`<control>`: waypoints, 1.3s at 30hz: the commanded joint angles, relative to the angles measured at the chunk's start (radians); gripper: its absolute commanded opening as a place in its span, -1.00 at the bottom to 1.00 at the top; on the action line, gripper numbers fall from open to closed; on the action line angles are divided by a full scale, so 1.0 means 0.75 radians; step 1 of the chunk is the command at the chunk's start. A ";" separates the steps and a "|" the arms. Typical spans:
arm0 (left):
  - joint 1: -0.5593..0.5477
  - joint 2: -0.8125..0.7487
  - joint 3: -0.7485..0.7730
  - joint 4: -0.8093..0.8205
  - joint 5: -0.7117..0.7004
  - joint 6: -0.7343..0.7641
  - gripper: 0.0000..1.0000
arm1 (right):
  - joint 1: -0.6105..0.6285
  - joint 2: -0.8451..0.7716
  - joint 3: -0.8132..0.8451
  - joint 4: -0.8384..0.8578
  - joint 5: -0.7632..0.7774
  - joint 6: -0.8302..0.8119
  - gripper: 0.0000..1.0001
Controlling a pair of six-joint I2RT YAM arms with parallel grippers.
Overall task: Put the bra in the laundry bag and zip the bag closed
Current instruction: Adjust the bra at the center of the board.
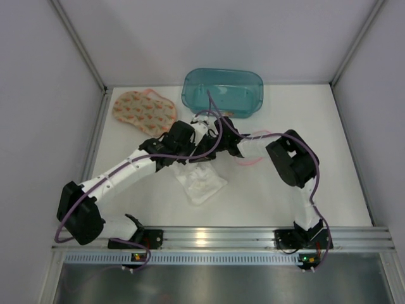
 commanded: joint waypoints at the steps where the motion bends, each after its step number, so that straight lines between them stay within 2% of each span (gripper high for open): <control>1: -0.034 -0.019 -0.018 0.035 -0.079 -0.027 -1.00 | 0.017 -0.007 0.070 -0.132 0.008 -0.100 -0.88; 5: -0.034 0.005 -0.014 0.033 -0.175 -0.017 -1.00 | -0.017 -0.083 0.052 -0.255 -0.008 -0.199 -0.88; 11: 0.009 0.019 0.053 0.045 -0.230 0.030 -1.00 | -0.034 -0.210 -0.067 -0.249 -0.053 -0.193 -0.88; 22: 0.011 0.022 0.125 0.060 -0.161 0.108 -1.00 | 0.005 0.048 0.034 -0.286 -0.012 -0.195 -1.00; 25: 0.007 -0.011 0.119 0.060 -0.075 0.106 -1.00 | 0.005 0.078 0.050 -0.274 0.010 -0.176 -1.00; 29: -0.056 -0.056 0.037 0.060 0.035 0.075 -1.00 | -0.005 0.087 0.040 -0.217 0.002 -0.123 -1.00; 34: -0.228 -0.001 -0.088 0.064 -0.040 0.008 -1.00 | -0.015 0.064 0.023 -0.178 -0.024 -0.078 -1.00; 39: -0.304 0.066 -0.110 0.082 -0.014 -0.072 -1.00 | -0.019 0.025 0.011 -0.196 -0.037 -0.076 -0.99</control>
